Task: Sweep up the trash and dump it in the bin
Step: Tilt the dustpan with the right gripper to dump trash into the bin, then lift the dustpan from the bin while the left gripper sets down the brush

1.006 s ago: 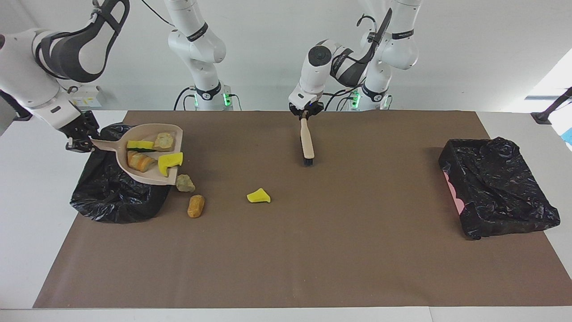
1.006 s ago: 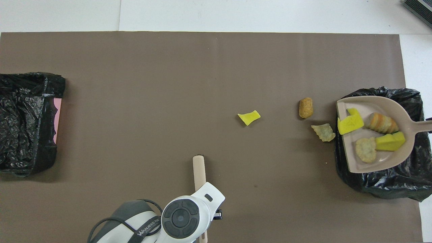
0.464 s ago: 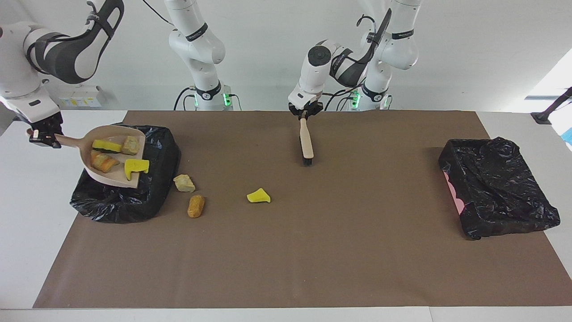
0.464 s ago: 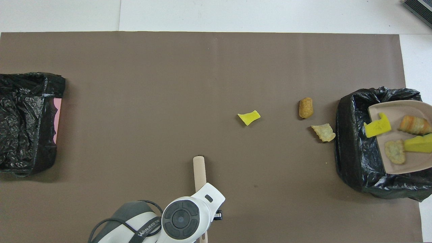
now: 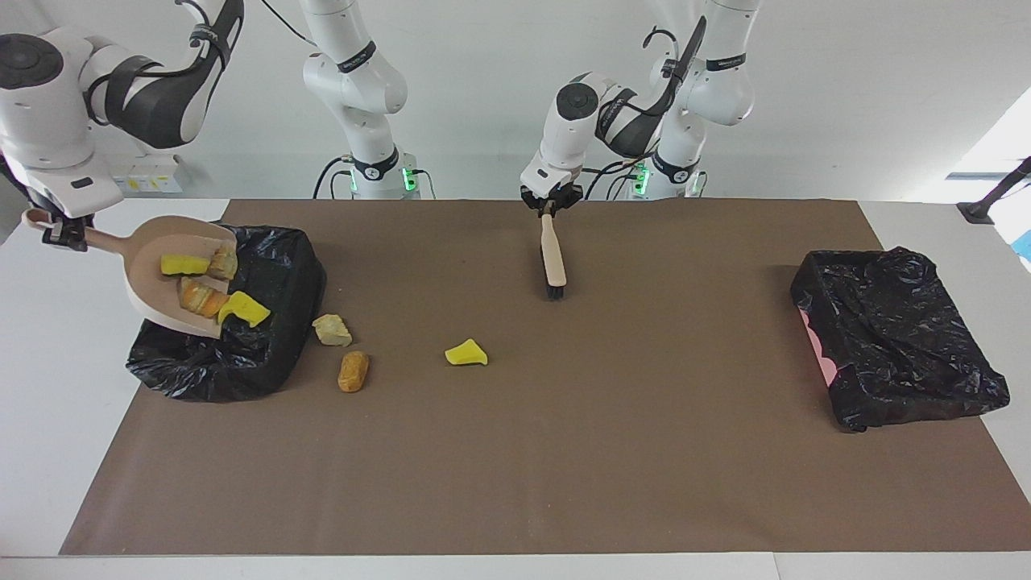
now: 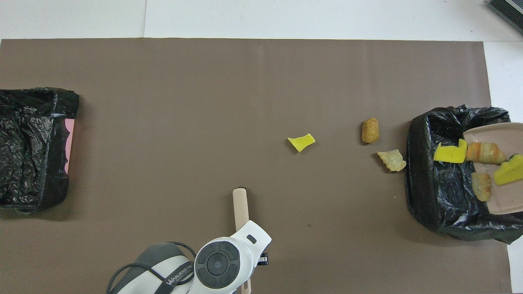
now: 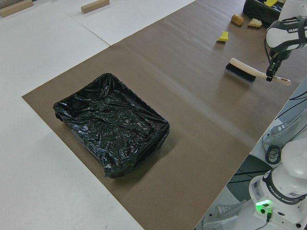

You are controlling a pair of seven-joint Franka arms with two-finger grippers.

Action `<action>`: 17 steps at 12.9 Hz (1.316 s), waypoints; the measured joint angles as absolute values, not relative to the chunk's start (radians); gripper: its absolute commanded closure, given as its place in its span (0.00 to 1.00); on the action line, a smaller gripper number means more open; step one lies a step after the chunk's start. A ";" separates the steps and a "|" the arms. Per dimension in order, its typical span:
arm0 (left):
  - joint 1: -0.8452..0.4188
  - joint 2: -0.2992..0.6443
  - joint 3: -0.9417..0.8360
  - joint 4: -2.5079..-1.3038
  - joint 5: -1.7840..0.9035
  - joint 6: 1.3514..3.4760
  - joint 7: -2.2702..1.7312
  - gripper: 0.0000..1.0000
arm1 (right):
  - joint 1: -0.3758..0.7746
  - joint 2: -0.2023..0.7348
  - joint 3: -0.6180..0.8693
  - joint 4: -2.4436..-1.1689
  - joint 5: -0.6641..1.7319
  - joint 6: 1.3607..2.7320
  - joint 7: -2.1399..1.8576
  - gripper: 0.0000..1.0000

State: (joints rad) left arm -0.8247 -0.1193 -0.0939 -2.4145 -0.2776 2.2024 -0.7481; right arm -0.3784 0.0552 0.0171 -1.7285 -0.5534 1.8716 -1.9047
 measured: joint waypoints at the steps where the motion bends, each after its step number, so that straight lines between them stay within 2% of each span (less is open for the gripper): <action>1: -0.825 -0.112 -0.094 -2.418 -0.278 2.205 -0.748 0.83 | -0.369 0.053 0.017 -1.729 -0.599 1.872 -1.897 1.00; 2: -0.825 -0.108 -0.094 -2.418 -0.278 2.208 -0.749 0.57 | -0.357 0.049 0.017 -1.730 -0.640 1.868 -1.879 1.00; 3: -0.825 -0.108 -0.094 -2.417 -0.278 2.208 -0.749 0.02 | -0.341 0.043 0.018 -1.730 -0.683 1.848 -1.852 1.00; 8: -0.802 -0.104 -0.077 -2.389 -0.273 2.222 -0.749 0.00 | -0.281 -0.029 0.021 -1.729 -0.767 1.783 -1.802 1.00; 13: -0.632 -0.107 -0.065 -2.294 -0.169 2.221 -0.739 0.00 | -0.217 -0.064 0.030 -1.730 -0.733 1.731 -1.776 1.00; 17: -0.451 -0.126 -0.060 -2.175 -0.147 2.100 -0.607 0.00 | -0.200 -0.068 0.033 -1.751 -0.526 1.729 -1.746 1.00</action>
